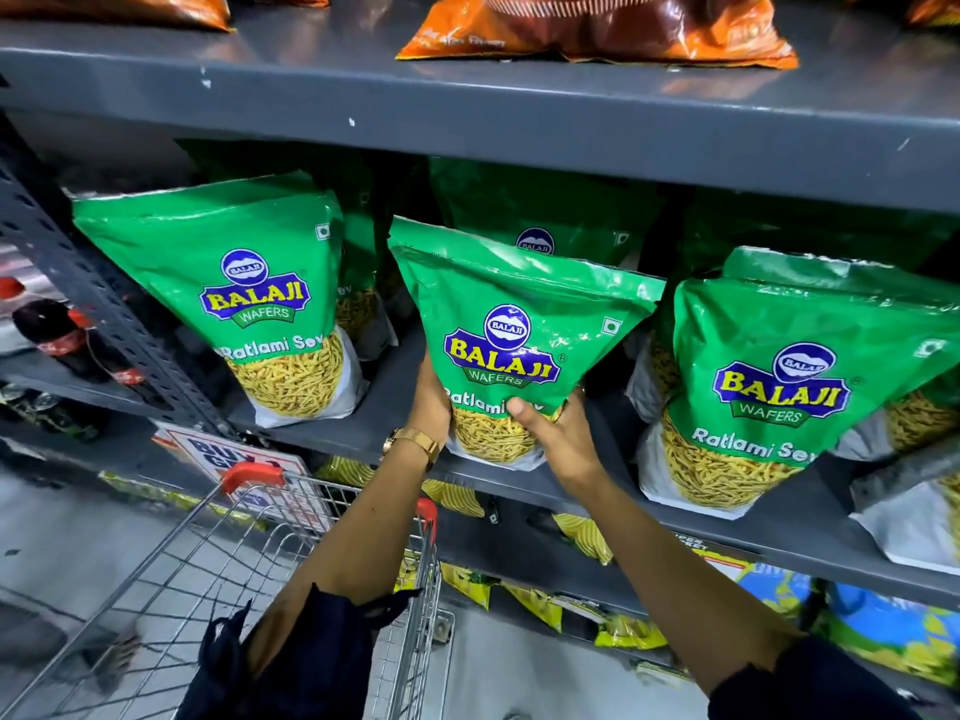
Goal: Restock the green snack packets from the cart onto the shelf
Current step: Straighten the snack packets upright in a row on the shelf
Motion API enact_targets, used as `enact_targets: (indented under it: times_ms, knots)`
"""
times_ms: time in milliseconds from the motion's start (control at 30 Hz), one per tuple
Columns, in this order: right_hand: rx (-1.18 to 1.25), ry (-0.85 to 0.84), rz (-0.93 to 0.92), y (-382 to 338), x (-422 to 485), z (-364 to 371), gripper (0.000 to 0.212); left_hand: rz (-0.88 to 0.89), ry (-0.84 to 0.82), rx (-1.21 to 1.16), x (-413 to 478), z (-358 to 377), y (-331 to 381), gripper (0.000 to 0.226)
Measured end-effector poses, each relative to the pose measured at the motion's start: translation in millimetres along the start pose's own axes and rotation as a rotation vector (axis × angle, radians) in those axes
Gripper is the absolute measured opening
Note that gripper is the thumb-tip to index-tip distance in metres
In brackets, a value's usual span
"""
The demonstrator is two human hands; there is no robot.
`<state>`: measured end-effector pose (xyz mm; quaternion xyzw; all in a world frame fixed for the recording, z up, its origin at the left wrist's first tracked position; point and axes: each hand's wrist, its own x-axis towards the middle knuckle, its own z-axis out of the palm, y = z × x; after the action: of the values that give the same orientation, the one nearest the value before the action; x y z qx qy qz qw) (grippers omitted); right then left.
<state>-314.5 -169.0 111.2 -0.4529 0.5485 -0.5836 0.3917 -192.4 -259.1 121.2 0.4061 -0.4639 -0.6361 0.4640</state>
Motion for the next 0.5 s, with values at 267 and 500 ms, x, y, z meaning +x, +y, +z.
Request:
enact_targets:
  times_ms: [267,500]
  knots:
    - [-0.304,0.19,-0.368,12.7,-85.6,27.9,0.099,0.334,0.348,0.255,-63.4,-59.0,-9.3,0.036]
    - [-0.296,-0.263,-0.338,14.1,-69.3,121.4,0.091,0.332,0.64,0.369,-70.3,-151.9,5.8,0.049]
